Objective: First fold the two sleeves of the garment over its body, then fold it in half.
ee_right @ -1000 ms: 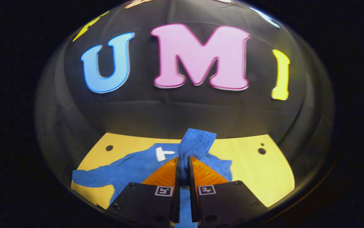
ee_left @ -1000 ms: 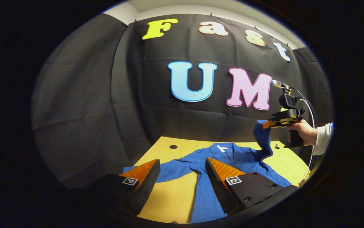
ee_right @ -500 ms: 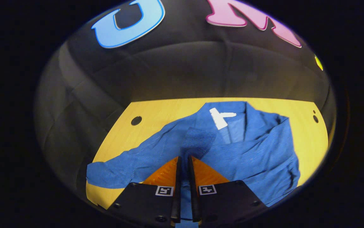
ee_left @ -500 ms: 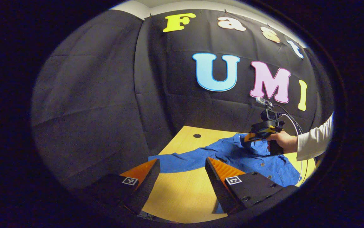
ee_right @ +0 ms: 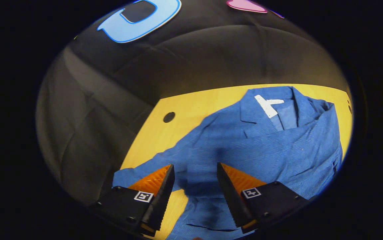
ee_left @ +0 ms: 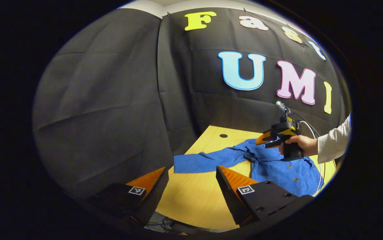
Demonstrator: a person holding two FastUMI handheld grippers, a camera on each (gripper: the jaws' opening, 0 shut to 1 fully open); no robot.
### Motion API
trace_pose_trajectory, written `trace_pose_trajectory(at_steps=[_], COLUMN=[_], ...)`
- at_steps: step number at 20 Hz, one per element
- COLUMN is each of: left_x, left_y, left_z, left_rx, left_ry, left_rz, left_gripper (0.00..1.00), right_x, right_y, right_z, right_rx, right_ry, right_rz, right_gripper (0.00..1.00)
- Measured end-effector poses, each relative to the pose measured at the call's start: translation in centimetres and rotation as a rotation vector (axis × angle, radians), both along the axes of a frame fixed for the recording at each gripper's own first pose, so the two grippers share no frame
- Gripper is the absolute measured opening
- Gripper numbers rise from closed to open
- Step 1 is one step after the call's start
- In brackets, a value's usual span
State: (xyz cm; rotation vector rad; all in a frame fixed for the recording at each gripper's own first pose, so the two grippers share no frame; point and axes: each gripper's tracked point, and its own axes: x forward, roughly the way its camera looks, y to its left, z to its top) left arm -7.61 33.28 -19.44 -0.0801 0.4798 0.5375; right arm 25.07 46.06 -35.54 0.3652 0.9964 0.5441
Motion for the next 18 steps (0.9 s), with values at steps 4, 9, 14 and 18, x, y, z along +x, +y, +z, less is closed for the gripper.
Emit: trace_pose_trajectory(at_steps=[4,9,14,18], left_x=[2.5,8.2,13.1,15.9], left_y=[1.4,4.0,6.3,7.6], left_z=[-0.9,-4.3,-7.4,-10.4], left_rx=[0.011,0.016,0.021,0.015], left_ry=[-0.015,0.002,0.076,0.136], left_rz=[-0.039,-0.096,-0.138,-0.159], left_gripper=[0.83,0.83,0.85,0.85], right_x=[-0.4,-1.7,-7.3,-12.5], right_y=[-3.9,-13.1,-24.0,-30.4], right_z=[3.6,15.9,26.8,30.3], right_rx=[-0.072,-0.173,-0.265,-0.317], right_ry=[-0.128,-0.509,-0.733,-0.767], right_rz=[0.028,-0.044,-0.245,-0.355], right_gripper=[0.86,0.92,0.94,0.90])
